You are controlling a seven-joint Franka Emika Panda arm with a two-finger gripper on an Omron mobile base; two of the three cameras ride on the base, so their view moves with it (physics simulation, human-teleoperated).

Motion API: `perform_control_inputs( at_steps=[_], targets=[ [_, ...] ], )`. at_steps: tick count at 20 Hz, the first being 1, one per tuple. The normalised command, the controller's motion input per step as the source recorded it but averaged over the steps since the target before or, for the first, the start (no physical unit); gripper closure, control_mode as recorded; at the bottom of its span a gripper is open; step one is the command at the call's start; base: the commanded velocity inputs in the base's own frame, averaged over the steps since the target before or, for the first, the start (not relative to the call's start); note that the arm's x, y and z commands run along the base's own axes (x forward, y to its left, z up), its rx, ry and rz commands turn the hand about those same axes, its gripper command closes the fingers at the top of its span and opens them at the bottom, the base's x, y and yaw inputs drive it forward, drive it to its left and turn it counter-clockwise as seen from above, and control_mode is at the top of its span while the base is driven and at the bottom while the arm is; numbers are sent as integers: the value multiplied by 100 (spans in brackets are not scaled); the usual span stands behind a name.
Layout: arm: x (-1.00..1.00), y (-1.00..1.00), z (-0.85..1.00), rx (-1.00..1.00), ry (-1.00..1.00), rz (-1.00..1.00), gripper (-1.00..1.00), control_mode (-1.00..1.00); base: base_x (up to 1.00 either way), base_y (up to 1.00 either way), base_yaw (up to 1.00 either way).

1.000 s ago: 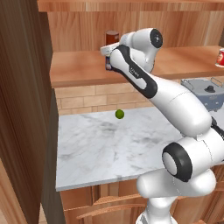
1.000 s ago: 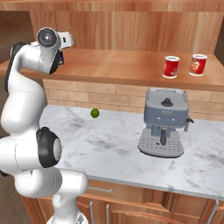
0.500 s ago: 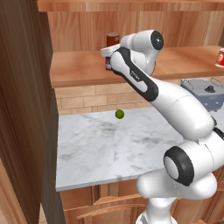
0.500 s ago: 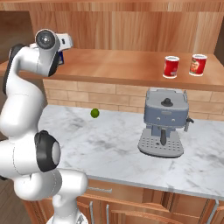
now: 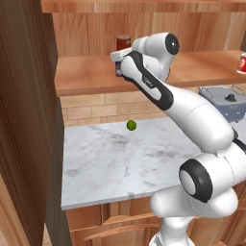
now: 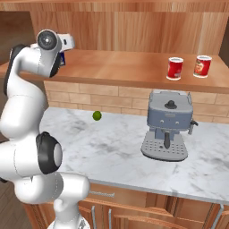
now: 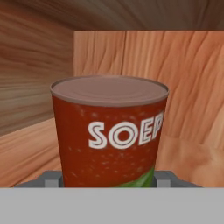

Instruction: Stack two cans on top of the other two cans in the cabinet.

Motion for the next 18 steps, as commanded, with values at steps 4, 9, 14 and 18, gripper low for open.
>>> perform_control_inputs(
  at_steps=[4,9,14,18],
  targets=[
    [3,0,0,0,1,0,100,-100,0,0,0],
    [-6,0,-4,0,3,0,100,-100,0,0,0],
    [-16,0,-8,0,2,-1,100,-100,0,0,0],
    [-10,2,-8,0,1,-2,100,-100,0,0,0]
  ],
)
